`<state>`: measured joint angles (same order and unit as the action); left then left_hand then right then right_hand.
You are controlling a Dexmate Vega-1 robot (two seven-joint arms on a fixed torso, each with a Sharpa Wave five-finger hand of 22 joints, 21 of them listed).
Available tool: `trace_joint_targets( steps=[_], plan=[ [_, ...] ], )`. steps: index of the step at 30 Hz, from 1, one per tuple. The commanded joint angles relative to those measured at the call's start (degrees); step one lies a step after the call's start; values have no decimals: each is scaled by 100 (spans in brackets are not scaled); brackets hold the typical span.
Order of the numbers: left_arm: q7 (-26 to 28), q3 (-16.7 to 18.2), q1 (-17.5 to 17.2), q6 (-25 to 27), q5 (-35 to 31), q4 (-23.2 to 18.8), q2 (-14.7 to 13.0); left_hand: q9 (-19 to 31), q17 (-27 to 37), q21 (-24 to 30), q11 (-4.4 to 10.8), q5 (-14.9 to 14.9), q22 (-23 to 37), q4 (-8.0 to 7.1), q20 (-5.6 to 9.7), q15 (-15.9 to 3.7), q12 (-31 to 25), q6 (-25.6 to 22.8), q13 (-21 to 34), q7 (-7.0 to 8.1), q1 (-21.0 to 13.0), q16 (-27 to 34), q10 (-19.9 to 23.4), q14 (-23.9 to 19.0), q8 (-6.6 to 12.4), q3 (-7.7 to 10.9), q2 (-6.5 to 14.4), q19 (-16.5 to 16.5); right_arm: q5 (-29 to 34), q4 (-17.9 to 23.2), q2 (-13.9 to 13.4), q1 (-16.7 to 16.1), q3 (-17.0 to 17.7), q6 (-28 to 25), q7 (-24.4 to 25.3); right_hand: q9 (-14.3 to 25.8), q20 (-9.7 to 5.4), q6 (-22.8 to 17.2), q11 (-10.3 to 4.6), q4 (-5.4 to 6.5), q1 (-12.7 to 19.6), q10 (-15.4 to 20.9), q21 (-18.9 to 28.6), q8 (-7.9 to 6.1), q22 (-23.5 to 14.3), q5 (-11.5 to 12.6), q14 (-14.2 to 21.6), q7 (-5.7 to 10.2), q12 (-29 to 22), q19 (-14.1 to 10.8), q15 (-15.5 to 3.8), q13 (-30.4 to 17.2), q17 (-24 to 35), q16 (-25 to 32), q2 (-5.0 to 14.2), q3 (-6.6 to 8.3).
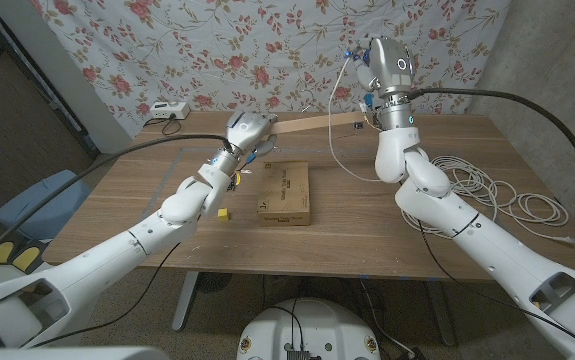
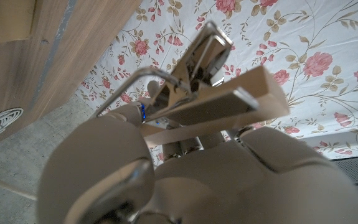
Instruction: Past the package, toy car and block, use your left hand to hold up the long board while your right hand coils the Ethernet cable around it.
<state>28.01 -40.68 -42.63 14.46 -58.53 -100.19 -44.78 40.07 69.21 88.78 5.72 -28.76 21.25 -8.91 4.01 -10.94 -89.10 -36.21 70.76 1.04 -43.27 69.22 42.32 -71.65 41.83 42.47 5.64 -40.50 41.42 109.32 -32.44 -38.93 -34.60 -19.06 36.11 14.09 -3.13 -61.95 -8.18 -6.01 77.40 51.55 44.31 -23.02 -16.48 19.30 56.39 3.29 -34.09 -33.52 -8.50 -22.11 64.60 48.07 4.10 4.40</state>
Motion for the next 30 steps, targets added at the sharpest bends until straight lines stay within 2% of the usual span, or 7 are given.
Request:
trace_joint_targets(
  steps=[1,9,21,30],
  plan=[
    [-236,193,-181,-154,459,-271,-123,10,9,12,-21,-19,9,3,101,4,-14,-29,1,-7,263,-9,-18,6,60,39,294,31,-415,-633,278,967,-111,213,-981,7,-694,-21,275,-14,-5,908,52,11,-4,54,53,4,-19,25,-445,-408,35,-38,45,-63],
    [-375,284,-261,-183,600,-355,-159,-27,31,16,-28,-27,8,5,90,2,-15,-27,0,-7,267,-10,-24,38,82,41,292,47,-947,-915,427,1463,-124,232,-1563,-2,-701,-24,284,-6,7,908,87,37,11,90,53,11,-7,45,-445,-431,60,-92,57,-101],
    [-853,247,-219,-291,694,-435,-174,-55,1,7,-35,-36,-19,7,83,12,-12,-20,0,-5,271,-49,-40,38,118,41,286,50,-1542,-1518,624,2225,-213,85,-2134,11,-704,-24,284,2,24,905,130,56,32,132,60,-3,10,76,-444,-462,98,-154,70,-149],
    [-920,336,-280,-399,890,-534,-162,-83,-4,15,-29,-46,-8,7,69,31,-11,-18,0,-4,276,-70,-54,35,143,41,277,69,-1783,-2147,698,2896,-467,-69,-2604,17,-713,-29,282,5,37,898,159,69,48,160,66,-6,24,96,-445,-482,129,-192,72,-186]
  ],
)
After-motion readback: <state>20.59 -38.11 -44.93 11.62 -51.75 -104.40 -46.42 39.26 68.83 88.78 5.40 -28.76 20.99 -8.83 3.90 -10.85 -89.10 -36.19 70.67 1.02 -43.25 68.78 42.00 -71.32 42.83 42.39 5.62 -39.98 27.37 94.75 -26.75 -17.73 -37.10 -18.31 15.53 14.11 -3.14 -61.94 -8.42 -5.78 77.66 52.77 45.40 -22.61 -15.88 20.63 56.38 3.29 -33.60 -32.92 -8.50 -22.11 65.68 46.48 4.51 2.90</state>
